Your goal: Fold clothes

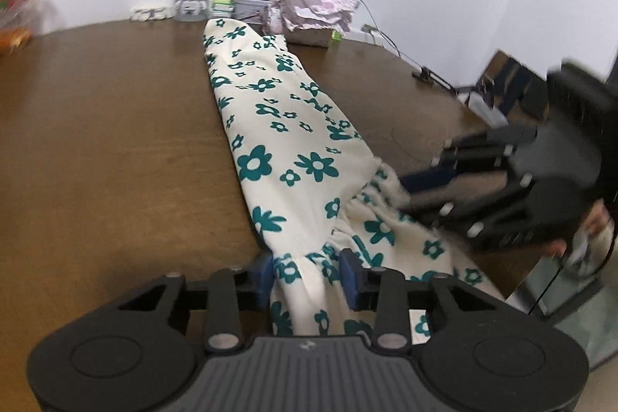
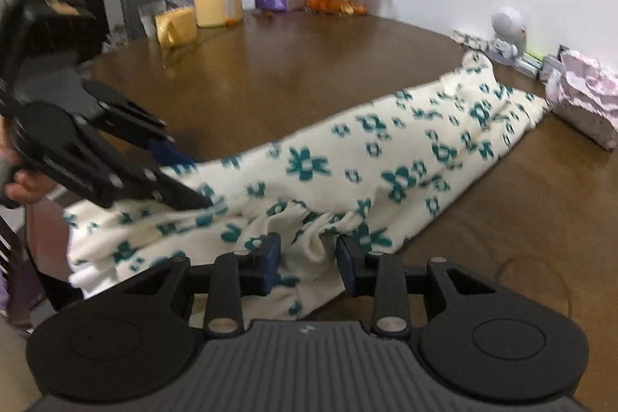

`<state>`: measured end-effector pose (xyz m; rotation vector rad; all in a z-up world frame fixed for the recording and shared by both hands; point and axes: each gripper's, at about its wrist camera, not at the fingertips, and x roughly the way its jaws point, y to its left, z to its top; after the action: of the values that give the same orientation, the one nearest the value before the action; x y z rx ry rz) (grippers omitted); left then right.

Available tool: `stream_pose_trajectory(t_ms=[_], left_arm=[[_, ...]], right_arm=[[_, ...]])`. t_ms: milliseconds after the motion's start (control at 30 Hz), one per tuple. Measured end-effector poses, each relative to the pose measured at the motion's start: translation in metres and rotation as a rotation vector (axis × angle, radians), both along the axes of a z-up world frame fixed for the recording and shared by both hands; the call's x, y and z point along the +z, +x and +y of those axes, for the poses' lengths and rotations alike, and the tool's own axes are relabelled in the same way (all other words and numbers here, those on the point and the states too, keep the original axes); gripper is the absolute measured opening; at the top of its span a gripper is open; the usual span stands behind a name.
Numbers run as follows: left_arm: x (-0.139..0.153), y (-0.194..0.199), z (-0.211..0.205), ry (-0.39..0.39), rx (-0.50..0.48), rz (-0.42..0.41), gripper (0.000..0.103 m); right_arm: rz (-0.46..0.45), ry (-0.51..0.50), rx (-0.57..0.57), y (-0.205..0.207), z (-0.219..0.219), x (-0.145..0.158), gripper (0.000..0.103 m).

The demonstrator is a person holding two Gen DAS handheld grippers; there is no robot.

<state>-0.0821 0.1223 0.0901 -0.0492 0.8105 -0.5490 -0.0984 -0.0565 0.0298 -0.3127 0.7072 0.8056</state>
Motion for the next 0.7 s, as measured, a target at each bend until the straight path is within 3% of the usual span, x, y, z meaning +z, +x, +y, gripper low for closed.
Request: stream_pose_trajectory(t_ms=[100, 167, 233, 300, 400, 500, 633, 700], left_arm=[[0.004, -0.017, -0.002, -0.001, -0.021, -0.026, 0.037], [0.012, -0.034, 0.012, -0.012, -0.082, -0.077, 0.043], [0.021, -0.059, 0.031, -0.017, -0.18, -0.173, 0.054], [0.02, -0.088, 0.04, 0.04, -0.31, -0.287, 0.062], [0.007, -0.111, 0.038, 0.145, -0.416, -0.337, 0.062], [-0.003, -0.116, 0.029, 0.131, -0.436, -0.349, 0.062], [-0.012, -0.138, 0.019, 0.205, -0.491, -0.499, 0.062], [-0.02, -0.148, 0.02, 0.258, -0.515, -0.576, 0.062]], right_arm=[[-0.059, -0.04, -0.034, -0.016, -0.012, 0.01, 0.033], [-0.131, 0.007, -0.018, -0.033, -0.033, 0.029, 0.038], [-0.189, 0.099, 0.043, -0.059, -0.055, 0.043, 0.065], [-0.227, 0.117, 0.116, -0.083, -0.063, 0.045, 0.078], [-0.302, 0.012, 0.25, -0.122, -0.051, 0.028, 0.079], [-0.375, -0.095, 0.366, -0.148, -0.035, 0.004, 0.082], [-0.483, -0.219, 0.41, -0.16, -0.026, -0.022, 0.082], [-0.529, -0.23, 0.406, -0.16, -0.028, -0.028, 0.08]])
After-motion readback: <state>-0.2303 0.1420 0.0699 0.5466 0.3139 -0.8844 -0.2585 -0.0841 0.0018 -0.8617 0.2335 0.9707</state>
